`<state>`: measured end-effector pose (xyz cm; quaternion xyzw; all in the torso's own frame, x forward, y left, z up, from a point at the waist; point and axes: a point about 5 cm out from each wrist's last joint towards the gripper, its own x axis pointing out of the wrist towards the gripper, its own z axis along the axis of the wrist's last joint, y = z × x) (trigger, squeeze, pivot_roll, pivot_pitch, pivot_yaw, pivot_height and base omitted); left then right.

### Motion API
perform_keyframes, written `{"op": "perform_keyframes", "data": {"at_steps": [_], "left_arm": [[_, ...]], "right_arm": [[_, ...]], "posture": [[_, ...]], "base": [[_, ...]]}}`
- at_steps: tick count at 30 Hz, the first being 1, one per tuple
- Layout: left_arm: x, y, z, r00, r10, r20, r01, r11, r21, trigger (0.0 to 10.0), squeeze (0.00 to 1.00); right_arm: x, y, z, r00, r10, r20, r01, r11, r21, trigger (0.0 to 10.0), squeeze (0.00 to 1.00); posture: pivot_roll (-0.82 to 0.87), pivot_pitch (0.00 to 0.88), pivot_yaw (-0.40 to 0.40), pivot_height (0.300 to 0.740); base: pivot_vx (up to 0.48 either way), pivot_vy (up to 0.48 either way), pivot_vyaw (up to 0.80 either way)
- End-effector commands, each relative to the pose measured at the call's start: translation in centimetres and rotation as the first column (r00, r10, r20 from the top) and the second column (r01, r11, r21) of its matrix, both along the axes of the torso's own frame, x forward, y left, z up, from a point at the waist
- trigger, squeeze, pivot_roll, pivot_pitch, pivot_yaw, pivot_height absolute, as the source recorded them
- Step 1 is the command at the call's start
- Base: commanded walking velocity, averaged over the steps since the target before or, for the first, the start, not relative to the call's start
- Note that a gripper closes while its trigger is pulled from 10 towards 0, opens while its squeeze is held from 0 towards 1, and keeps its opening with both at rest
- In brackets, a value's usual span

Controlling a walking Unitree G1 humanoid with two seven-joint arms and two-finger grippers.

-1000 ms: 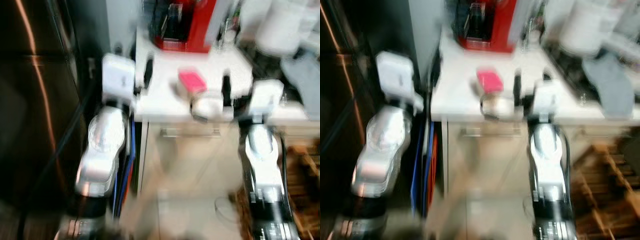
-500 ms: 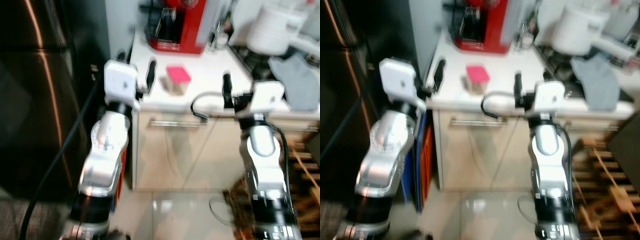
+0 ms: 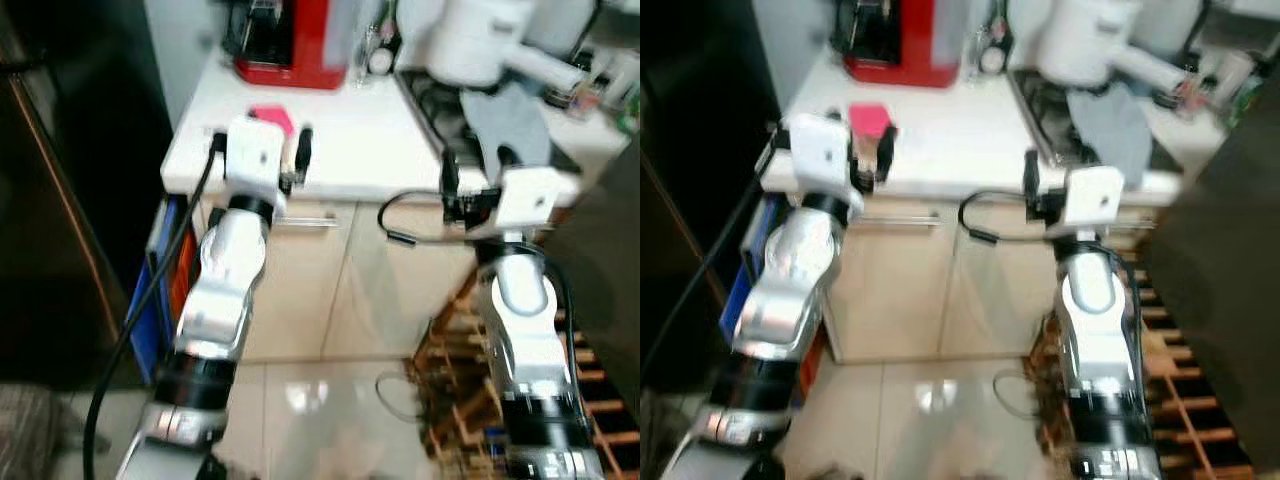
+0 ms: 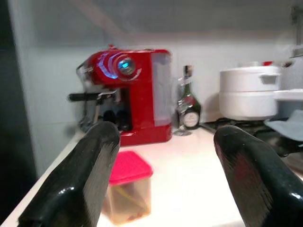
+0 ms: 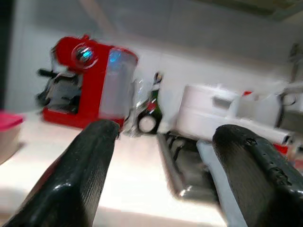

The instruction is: Restocking fridge

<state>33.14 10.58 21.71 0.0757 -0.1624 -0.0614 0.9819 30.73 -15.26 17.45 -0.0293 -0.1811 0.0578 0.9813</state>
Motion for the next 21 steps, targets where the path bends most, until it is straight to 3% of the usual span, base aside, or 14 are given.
{"op": "perform_keyframes", "data": {"at_steps": [1, 2, 5, 6, 8, 9, 11, 13, 17, 21], "left_arm": [[-0.9, 0.8, -2.0, 0.998, 0.017, -0.058, -0.018, 1.0, -0.012, 10.0, 0.0], [-1.6, 0.9, -2.6, 0.998, 0.011, -0.069, -0.013, 1.0, -0.015, 10.0, 0.0], [-5.2, 1.8, -6.8, 0.977, 0.007, -0.213, -0.005, 1.0, 0.007, 10.0, 0.0], [-5.2, 1.8, -6.8, 0.977, 0.007, -0.213, -0.005, 1.0, 0.007, 10.0, 0.0], [-8.3, 3.3, -10.0, 0.955, 0.038, -0.295, -0.008, 0.995, 0.102, 10.0, 0.0], [-8.7, 3.6, -10.7, 0.949, 0.048, -0.312, -0.011, 0.993, 0.119, 10.0, 0.0], [-8.5, 4.5, -12.0, 0.927, 0.099, -0.362, -0.063, 0.992, 0.111, 10.0, 0.0], [-7.6, 4.6, -11.9, 0.927, 0.127, -0.352, -0.097, 0.99, 0.103, 10.0, 0.0], [-6.4, 4.0, -10.0, 0.95, 0.125, -0.285, -0.112, 0.992, 0.063, 10.0, 0.0], [-5.5, 3.6, -9.8, 0.953, 0.131, -0.272, -0.119, 0.991, 0.06, 10.0, 0.0]], "right_arm": [[-0.7, 0.1, -1.6, 0.997, 0.039, -0.073, -0.038, 0.999, 0.013, 10.0, 0.0], [-1.1, -0.1, -2.1, 0.995, 0.036, -0.095, -0.034, 0.999, 0.017, 10.0, 0.0], [-3.4, -1.6, -5.0, 0.979, 0.028, -0.202, -0.031, 0.999, -0.009, 10.0, 0.0], [-3.4, -1.6, -5.0, 0.979, 0.028, -0.202, -0.031, 0.999, -0.009, 10.0, 0.0], [-5.3, -2.7, -8.2, 0.942, 0.036, -0.335, -0.058, 0.997, -0.058, 10.0, 0.0], [-5.6, -2.8, -8.8, 0.93, 0.041, -0.364, -0.068, 0.996, -0.062, 10.0, 0.0], [-5.7, -3.0, -9.9, 0.917, 0.045, -0.397, -0.081, 0.994, -0.074, 10.0, 0.0], [-5.2, -2.8, -10.4, 0.912, 0.059, -0.406, -0.099, 0.992, -0.078, 10.0, 0.0], [-4.0, -1.4, -9.8, 0.915, 0.111, -0.389, -0.138, 0.989, -0.044, 10.0, 0.0], [-3.1, -0.7, -9.9, 0.911, 0.129, -0.393, -0.136, 0.991, 0.009, 10.0, 0.0]], "posture": [[0.0, 0.0, -0.064, 0.74], [0.0, 0.0, -0.063, 0.74], [0.0, 0.0, -0.066, 0.74], [0.0, 0.0, -0.066, 0.74], [0.02, 0.0, -0.078, 0.74], [0.02, 0.0, -0.078, 0.74], [0.03, 0.0, -0.088, 0.74], [0.04, 0.0, -0.095, 0.74], [0.06, 0.0, -0.108, 0.74], [0.07, 0.0, -0.109, 0.74]], "base": [[0.0, 0.0, 0.0], [0.0, 0.0, 0.0], [0.0, 0.0, 0.0], [0.0, 0.0, 0.0], [0.0, 0.0, 0.0], [0.0, 0.0, 0.0], [0.0, 0.0, 0.0], [0.0, 0.0, 0.0], [0.0, 0.0, 0.0], [0.0, 0.0, 0.0]]}}
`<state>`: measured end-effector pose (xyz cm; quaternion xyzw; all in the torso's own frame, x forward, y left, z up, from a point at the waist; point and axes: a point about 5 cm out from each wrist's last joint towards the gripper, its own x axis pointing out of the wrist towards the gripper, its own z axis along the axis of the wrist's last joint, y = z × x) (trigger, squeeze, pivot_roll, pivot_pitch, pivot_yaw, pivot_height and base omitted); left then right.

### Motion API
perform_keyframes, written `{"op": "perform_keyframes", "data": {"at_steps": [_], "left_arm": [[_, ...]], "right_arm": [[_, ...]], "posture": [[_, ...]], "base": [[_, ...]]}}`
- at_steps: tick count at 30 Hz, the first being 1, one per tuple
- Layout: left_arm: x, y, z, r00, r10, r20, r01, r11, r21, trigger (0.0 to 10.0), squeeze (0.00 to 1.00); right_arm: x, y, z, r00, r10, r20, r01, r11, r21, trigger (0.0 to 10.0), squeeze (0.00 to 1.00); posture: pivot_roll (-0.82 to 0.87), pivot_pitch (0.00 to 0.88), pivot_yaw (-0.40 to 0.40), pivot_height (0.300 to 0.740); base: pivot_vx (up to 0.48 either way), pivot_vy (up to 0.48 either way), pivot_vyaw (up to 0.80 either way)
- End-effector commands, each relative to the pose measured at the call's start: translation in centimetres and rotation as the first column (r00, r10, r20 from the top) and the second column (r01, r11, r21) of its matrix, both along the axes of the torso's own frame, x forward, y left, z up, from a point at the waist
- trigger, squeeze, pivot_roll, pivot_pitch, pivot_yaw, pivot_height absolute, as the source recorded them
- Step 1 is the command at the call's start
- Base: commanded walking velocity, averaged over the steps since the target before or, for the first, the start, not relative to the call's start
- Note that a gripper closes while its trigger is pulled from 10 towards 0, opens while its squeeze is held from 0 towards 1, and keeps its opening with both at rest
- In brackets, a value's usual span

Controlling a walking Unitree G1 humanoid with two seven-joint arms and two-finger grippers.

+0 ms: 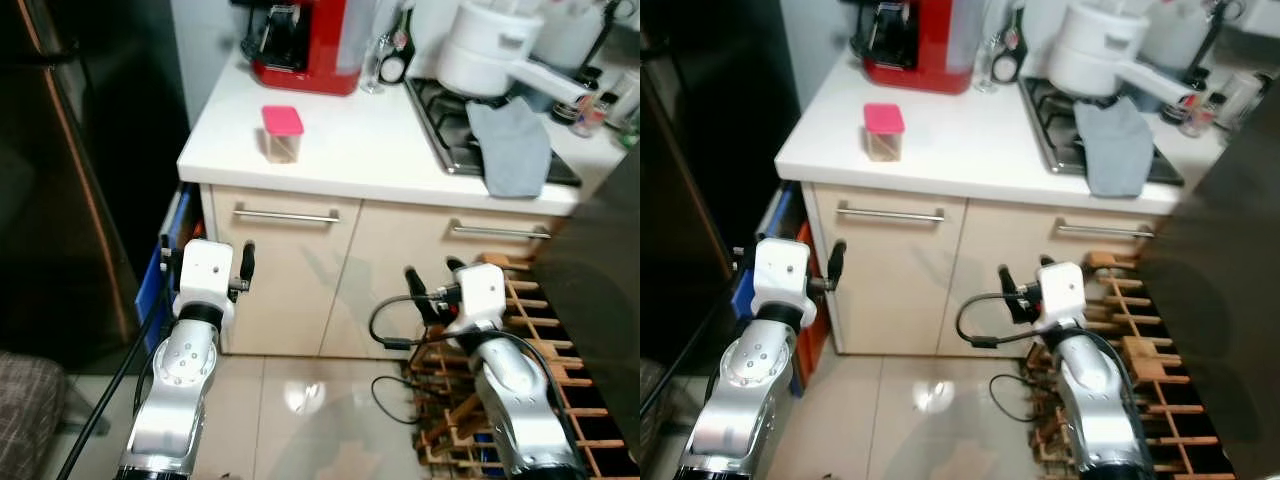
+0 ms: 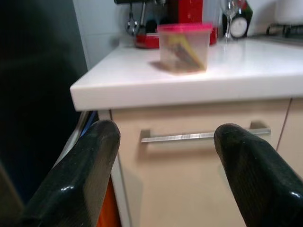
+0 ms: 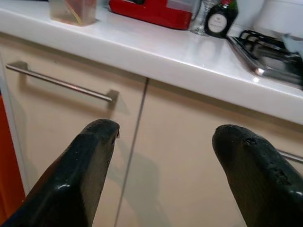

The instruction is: Restocking fridge

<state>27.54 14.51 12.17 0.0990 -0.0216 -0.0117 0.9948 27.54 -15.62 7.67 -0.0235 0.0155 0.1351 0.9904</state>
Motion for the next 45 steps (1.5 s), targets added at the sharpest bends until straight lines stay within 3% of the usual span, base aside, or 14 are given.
{"op": "perform_keyframes", "data": {"at_steps": [1, 2, 6, 8, 17, 21, 26, 28, 31, 39, 45], "left_arm": [[0.5, -0.2, -0.1, 1.0, 0.0, 0.005, 0.0, 1.0, 0.011, 10.0, 0.0], [0.6, -0.2, 0.0, 1.0, 0.0, 0.007, 0.0, 1.0, 0.013, 10.0, 0.0], [2.1, 0.0, 1.6, 0.999, -0.023, 0.043, 0.013, 0.976, 0.219, 10.0, 0.0], [2.3, 0.4, 1.9, 0.999, -0.03, 0.027, 0.022, 0.967, 0.255, 10.0, 0.0], [3.0, 1.7, 3.4, 0.997, -0.049, 0.054, 0.035, 0.971, 0.237, 10.0, 0.0], [3.5, 1.0, 4.8, 0.991, -0.056, 0.122, 0.038, 0.989, 0.145, 10.0, 0.0], [3.7, 0.4, 6.0, 0.983, -0.064, 0.173, 0.043, 0.991, 0.125, 10.0, 0.0], [3.7, -1.0, 8.2, 0.957, -0.106, 0.269, 0.082, 0.991, 0.102, 10.0, 0.0], [3.5, -1.5, 9.5, 0.936, -0.119, 0.33, 0.097, 0.992, 0.083, 10.0, 0.0], [3.6, -0.4, 9.4, 0.944, -0.051, 0.325, 0.042, 0.999, 0.033, 10.0, 0.0], [3.7, 0.0, 11.1, 0.921, -0.055, 0.386, 0.038, 0.998, 0.051, 10.0, 0.0]], "right_arm": [[0.4, -0.1, -0.2, 1.0, -0.025, -0.014, 0.026, 0.998, 0.049, 10.0, 0.0], [0.4, 0.0, -0.3, 1.0, -0.028, -0.015, 0.028, 0.998, 0.054, 10.0, 0.0], [2.0, 1.2, 1.3, 0.998, -0.057, 0.03, 0.05, 0.976, 0.212, 10.0, 0.0], [2.5, 1.8, 1.7, 0.997, -0.065, 0.051, 0.052, 0.972, 0.23, 10.0, 0.0], [2.9, 3.1, 1.9, 0.99, -0.093, 0.105, 0.068, 0.974, 0.217, 10.0, 0.0], [2.8, 3.7, 2.6, 0.986, -0.061, 0.156, 0.031, 0.982, 0.188, 10.0, 0.0], [3.0, 3.7, 3.3, 0.979, -0.071, 0.189, 0.034, 0.981, 0.19, 10.0, 0.0], [3.4, 3.9, 5.6, 0.956, -0.058, 0.288, 0.008, 0.985, 0.172, 10.0, 0.0], [4.2, 4.1, 7.3, 0.94, -0.062, 0.337, -0.002, 0.982, 0.187, 10.0, 0.0], [4.6, 4.7, 8.0, 0.936, -0.053, 0.347, -0.019, 0.979, 0.202, 10.0, 0.0], [4.7, 5.1, 8.8, 0.929, -0.05, 0.367, -0.025, 0.98, 0.197, 10.0, 0.0]], "posture": [[0.08, 0.0, -0.107, 0.74], [0.08, 0.0, -0.107, 0.74], [0.1, 0.0, -0.087, 0.74], [0.11, 0.0, -0.043, 0.74], [0.1, 0.0, 0.027, 0.74], [0.09, 0.0, 0.008, 0.74], [0.09, 0.0, -0.007, 0.74], [0.09, 0.0, -0.018, 0.74], [0.1, 0.0, -0.028, 0.74], [0.1, 0.0, -0.03, 0.74], [0.1, 0.0, -0.02, 0.74]], "base": [[0.0, 0.0, 0.0], [0.0, 0.0, 0.0], [0.0, 0.0, 0.0], [0.0, 0.0, 0.0], [0.0, 0.0, 0.0], [0.083, 0.0, 0.0], [0.45, 0.0, 0.0], [0.48, 0.0, 0.0], [0.48, 0.0, 0.0], [0.445, 0.09, 0.0], [0.168, 0.402, 0.0]]}}
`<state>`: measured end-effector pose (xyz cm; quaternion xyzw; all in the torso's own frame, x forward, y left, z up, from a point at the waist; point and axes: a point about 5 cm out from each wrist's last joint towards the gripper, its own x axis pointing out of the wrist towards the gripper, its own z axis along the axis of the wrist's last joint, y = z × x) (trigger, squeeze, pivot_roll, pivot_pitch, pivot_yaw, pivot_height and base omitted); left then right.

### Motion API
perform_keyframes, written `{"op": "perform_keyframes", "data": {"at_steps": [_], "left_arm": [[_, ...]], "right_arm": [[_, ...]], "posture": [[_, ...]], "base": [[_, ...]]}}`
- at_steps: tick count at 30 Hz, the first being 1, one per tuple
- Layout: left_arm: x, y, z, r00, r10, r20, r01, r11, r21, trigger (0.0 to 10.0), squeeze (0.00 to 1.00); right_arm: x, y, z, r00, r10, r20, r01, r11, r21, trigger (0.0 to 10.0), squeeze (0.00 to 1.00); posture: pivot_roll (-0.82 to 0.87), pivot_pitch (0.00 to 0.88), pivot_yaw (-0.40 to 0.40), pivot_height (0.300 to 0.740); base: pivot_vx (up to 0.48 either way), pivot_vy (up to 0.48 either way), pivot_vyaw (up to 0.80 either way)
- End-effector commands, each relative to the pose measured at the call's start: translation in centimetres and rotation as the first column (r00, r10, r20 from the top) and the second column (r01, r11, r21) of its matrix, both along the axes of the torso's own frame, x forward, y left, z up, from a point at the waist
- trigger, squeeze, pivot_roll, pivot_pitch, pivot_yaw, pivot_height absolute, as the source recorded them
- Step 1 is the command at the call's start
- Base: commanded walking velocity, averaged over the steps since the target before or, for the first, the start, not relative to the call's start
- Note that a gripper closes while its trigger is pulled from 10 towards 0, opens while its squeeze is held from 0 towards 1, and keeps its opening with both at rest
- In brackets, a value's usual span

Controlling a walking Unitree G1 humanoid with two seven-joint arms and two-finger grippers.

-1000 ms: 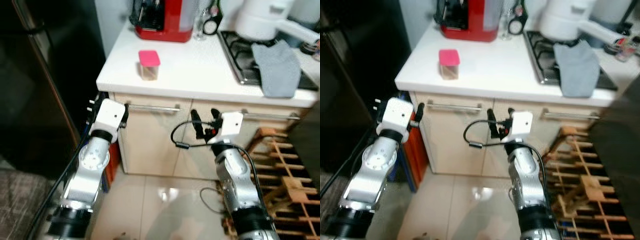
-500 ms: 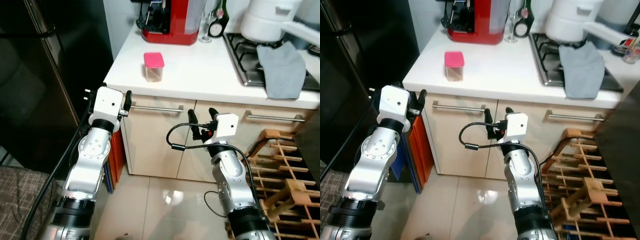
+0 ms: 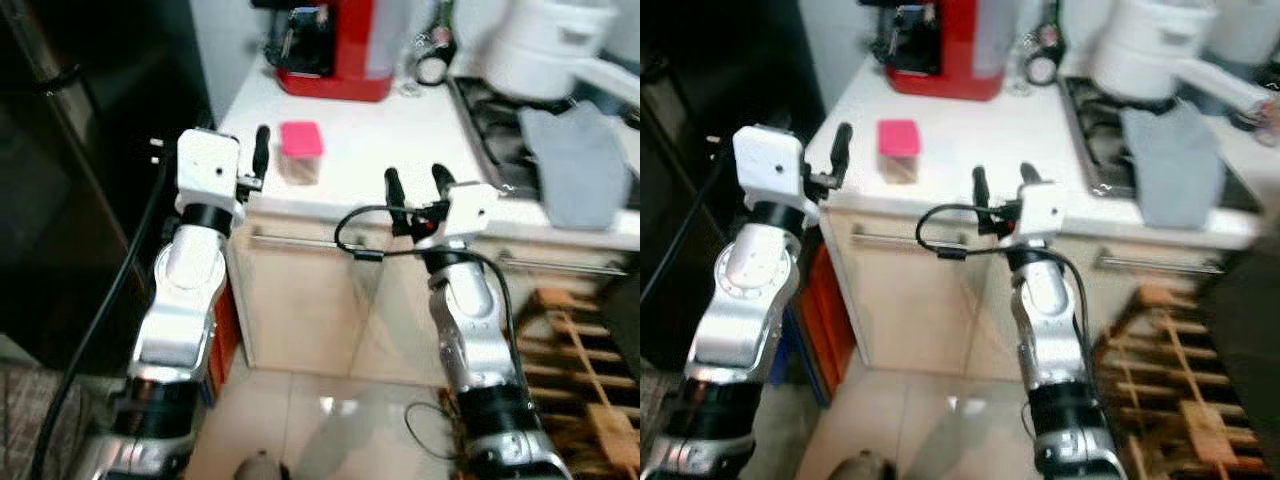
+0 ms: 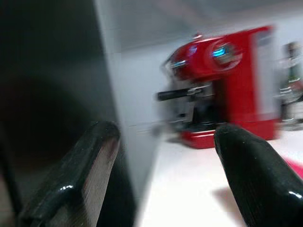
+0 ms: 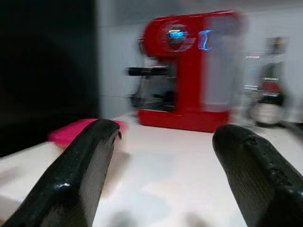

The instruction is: Restocking fridge

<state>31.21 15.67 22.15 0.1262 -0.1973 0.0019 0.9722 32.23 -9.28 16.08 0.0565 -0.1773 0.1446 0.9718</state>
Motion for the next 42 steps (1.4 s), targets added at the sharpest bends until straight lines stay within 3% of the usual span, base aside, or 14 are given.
{"op": "perform_keyframes", "data": {"at_steps": [1, 2, 3, 5, 6, 9, 10, 12, 13, 18, 26, 33, 42], "left_arm": [[0.1, -1.2, 1.7, 0.997, -0.05, 0.06, 0.05, 0.999, 0.003, 10.0, 0.0], [0.1, -1.2, 1.7, 0.997, -0.05, 0.06, 0.05, 0.999, 0.003, 10.0, 0.0], [0.1, -1.3, 2.2, 0.995, -0.057, 0.076, 0.056, 0.998, 0.012, 10.0, 0.0], [0.2, -1.3, 2.6, 0.994, -0.061, 0.091, 0.059, 0.998, 0.02, 10.0, 0.0], [0.2, -1.5, 3.1, 0.992, -0.06, 0.116, 0.054, 0.997, 0.046, 10.0, 0.0], [0.9, -1.6, 4.0, 0.991, -0.022, 0.128, 0.014, 0.998, 0.068, 10.0, 0.0], [1.1, -1.8, 3.9, 0.993, -0.033, 0.112, 0.026, 0.997, 0.071, 10.0, 0.0], [1.1, -1.9, 3.8, 0.994, -0.042, 0.101, 0.035, 0.997, 0.072, 10.0, 0.0], [1.2, -2.1, 3.3, 0.995, -0.055, 0.078, 0.05, 0.997, 0.065, 10.0, 0.0], [1.5, -2.4, 0.7, 0.995, -0.082, -0.056, 0.083, 0.996, 0.023, 10.0, 0.0], [1.5, -1.6, -0.1, 0.994, -0.061, -0.087, 0.067, 0.996, 0.059, 10.0, 0.0], [-1.6, 1.2, -2.6, 0.982, -0.04, -0.187, 0.064, 0.99, 0.126, 10.0, 0.0], [-3.5, 0.7, -2.4, 0.981, -0.054, -0.186, 0.082, 0.986, 0.146, 10.0, 0.0]], "right_arm": [[0.0, -0.9, 0.9, 0.999, -0.03, 0.024, 0.03, 1.0, 0.005, 10.0, 0.0], [0.0, -0.9, 0.9, 0.999, -0.03, 0.024, 0.03, 1.0, 0.005, 10.0, 0.0], [0.0, -0.7, 1.4, 0.999, -0.023, 0.041, 0.023, 1.0, 0.017, 10.0, 0.7], [-0.1, -0.6, 1.9, 0.998, -0.02, 0.052, 0.018, 0.999, 0.041, 10.0, 0.7], [0.0, -0.5, 2.2, 0.999, -0.015, 0.05, 0.012, 0.998, 0.062, 10.0, 1.0], [0.3, -0.6, 2.9, 0.999, -0.028, 0.037, 0.025, 0.996, 0.087, 10.0, 1.0], [0.4, -0.6, 2.9, 0.999, -0.03, 0.026, 0.027, 0.995, 0.099, 10.0, 0.6], [0.5, -0.6, 2.9, 0.999, -0.031, 0.019, 0.028, 0.994, 0.107, 10.0, 0.6], [0.6, -0.5, 2.9, 1.0, -0.027, 0.004, 0.026, 0.991, 0.13, 10.0, 0.0], [1.5, 1.1, 2.6, 0.998, 0.013, -0.057, -0.004, 0.987, 0.161, 10.0, 0.0], [2.9, 2.9, 1.6, 0.989, 0.052, -0.141, -0.038, 0.994, 0.102, 10.0, 0.0], [3.7, 4.4, 1.4, 0.981, 0.083, -0.175, -0.068, 0.993, 0.092, 10.0, 0.0], [4.4, 5.8, 3.8, 0.991, 0.085, -0.101, -0.079, 0.995, 0.063, 10.0, 0.0]], "posture": [[0.09, 0.0, -0.017, 0.74], [0.09, 0.0, -0.017, 0.74], [0.09, 0.0, -0.016, 0.74], [0.09, 0.0, -0.017, 0.74], [0.09, 0.0, -0.017, 0.74], [0.08, 0.0, -0.013, 0.74], [0.08, 0.0, -0.011, 0.74], [0.08, 0.0, -0.01, 0.74], [0.08, 0.0, -0.005, 0.74], [0.08, 0.0, 0.001, 0.74], [0.12, 0.0, -0.001, 0.74], [0.19, 0.0, -0.014, 0.74], [0.22, 0.0, -0.024, 0.74]], "base": [[0.0, 0.48, 0.0], [0.0, 0.48, 0.0], [0.0, 0.48, 0.0], [0.0, 0.48, 0.0], [0.0, 0.48, 0.0], [0.0, 0.0, 0.0], [0.0, 0.0, 0.0], [0.0, 0.0, 0.0], [0.0, 0.0, 0.0], [0.0, 0.0, 0.0], [0.0, 0.0, 0.0], [0.0, 0.0, 0.0], [0.0, 0.0, 0.0]]}}
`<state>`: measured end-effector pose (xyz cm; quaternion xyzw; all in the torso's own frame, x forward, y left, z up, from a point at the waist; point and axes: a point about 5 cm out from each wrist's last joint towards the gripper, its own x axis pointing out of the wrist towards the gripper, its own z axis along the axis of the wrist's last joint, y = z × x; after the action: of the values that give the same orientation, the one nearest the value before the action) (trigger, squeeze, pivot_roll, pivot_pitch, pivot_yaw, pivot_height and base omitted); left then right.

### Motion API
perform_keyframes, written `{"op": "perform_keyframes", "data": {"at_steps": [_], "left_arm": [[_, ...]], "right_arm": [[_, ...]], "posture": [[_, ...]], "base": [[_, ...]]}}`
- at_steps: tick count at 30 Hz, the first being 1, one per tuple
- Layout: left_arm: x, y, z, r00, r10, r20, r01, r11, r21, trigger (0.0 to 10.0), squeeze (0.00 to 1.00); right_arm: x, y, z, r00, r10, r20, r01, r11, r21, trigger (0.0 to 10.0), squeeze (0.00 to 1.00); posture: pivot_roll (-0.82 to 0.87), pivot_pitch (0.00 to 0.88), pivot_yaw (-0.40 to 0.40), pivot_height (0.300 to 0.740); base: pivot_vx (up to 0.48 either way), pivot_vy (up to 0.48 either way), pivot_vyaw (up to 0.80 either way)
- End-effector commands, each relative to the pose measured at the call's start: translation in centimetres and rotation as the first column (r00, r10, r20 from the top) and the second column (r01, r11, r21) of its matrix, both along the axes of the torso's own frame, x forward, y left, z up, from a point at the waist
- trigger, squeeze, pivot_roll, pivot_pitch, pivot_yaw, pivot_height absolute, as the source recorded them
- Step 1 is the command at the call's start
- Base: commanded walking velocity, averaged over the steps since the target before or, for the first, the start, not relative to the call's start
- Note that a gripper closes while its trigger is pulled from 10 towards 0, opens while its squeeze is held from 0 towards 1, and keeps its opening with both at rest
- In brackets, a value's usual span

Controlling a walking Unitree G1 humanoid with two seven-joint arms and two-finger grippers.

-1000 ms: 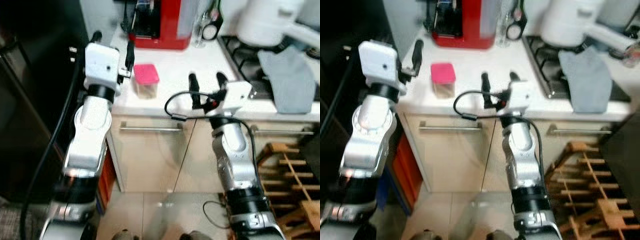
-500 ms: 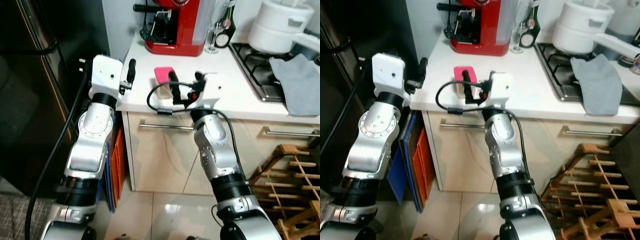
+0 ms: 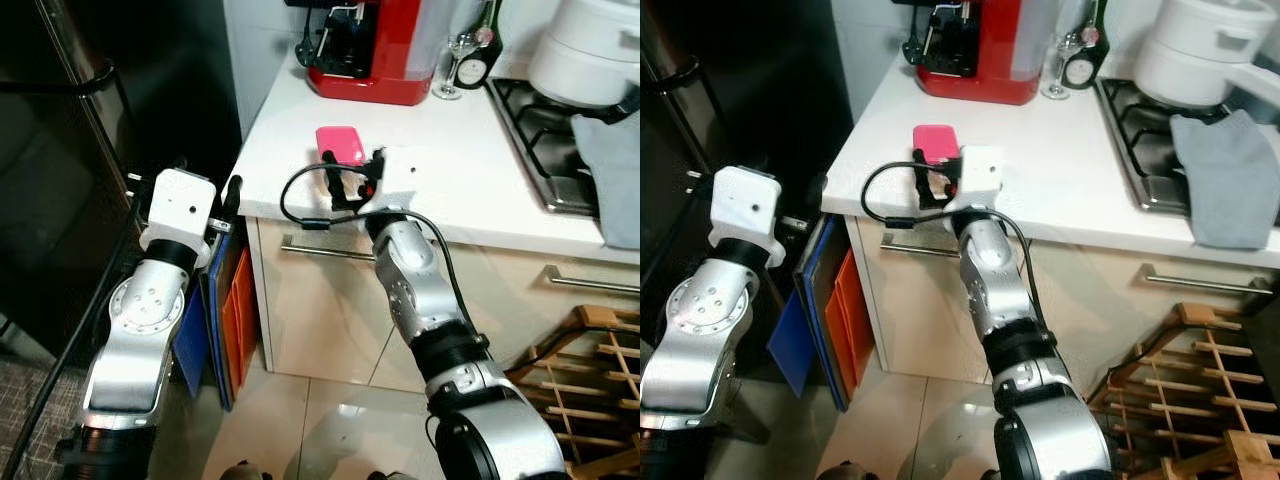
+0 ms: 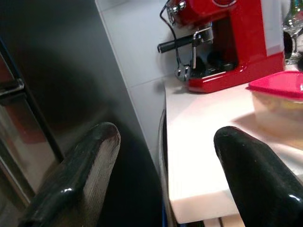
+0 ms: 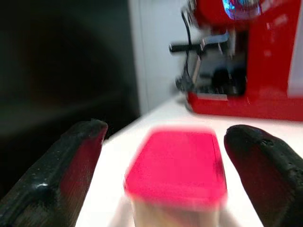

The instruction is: Restocking fridge

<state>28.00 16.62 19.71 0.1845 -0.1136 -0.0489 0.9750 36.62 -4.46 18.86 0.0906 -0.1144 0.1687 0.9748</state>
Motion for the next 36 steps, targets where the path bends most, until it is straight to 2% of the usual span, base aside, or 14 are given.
{"op": "perform_keyframes", "data": {"at_steps": [1, 5, 11, 14, 18, 29, 36], "left_arm": [[-0.4, -0.3, 0.1, 1.0, -0.016, -0.007, 0.016, 1.0, 0.02, 10.0, 0.0], [-0.6, -0.3, 0.0, 1.0, -0.01, -0.018, 0.011, 1.0, 0.012, 10.0, 0.0], [-0.8, -0.5, -0.3, 0.999, -0.006, -0.04, 0.006, 1.0, 0.0, 10.0, 0.0], [-1.0, -0.5, -0.5, 0.999, 0.0, -0.052, 0.0, 1.0, -0.006, 10.0, 0.0], [-1.0, -0.5, -0.4, 0.999, 0.003, -0.053, -0.004, 1.0, -0.011, 10.0, 0.0], [-0.9, -0.8, -0.5, 0.998, 0.005, -0.063, -0.006, 1.0, -0.024, 10.0, 0.0], [-0.8, -0.8, -0.6, 0.997, 0.014, -0.07, -0.016, 0.999, -0.034, 10.0, 0.0]], "right_arm": [[0.1, 1.1, 1.2, 0.999, 0.016, 0.033, -0.016, 1.0, 0.02, 10.0, 0.0], [0.2, 1.3, 2.0, 0.999, 0.011, 0.044, -0.011, 1.0, 0.02, 10.0, 0.0], [0.6, 1.3, 1.2, 1.0, -0.015, -0.015, 0.015, 1.0, 0.016, 10.0, 0.0], [0.5, 1.8, 1.0, 0.998, 0.016, -0.058, -0.013, 0.999, 0.047, 10.0, 0.0], [0.4, 2.4, 1.5, 0.997, 0.052, -0.052, -0.049, 0.997, 0.053, 10.0, 0.0], [0.6, 2.7, 0.4, 0.989, 0.047, -0.137, -0.048, 0.999, -0.005, 10.0, 0.0], [0.9, 2.8, 0.1, 0.977, 0.045, -0.21, -0.037, 0.998, 0.043, 10.0, 0.0]], "posture": [[0.22, 0.0, -0.025, 0.74], [0.22, 0.0, -0.032, 0.74], [0.21, 0.0, -0.042, 0.74], [0.22, 0.0, -0.047, 0.74], [0.22, 0.0, -0.048, 0.74], [0.22, 0.0, -0.057, 0.74], [0.22, 0.0, -0.061, 0.74]], "base": [[0.0, 0.0, 0.0], [0.0, 0.0, 0.0], [0.0, 0.0, 0.0], [0.0, 0.0, 0.0], [0.0, 0.0, 0.0], [0.0, 0.0, 0.0], [0.0, 0.0, 0.0]]}}
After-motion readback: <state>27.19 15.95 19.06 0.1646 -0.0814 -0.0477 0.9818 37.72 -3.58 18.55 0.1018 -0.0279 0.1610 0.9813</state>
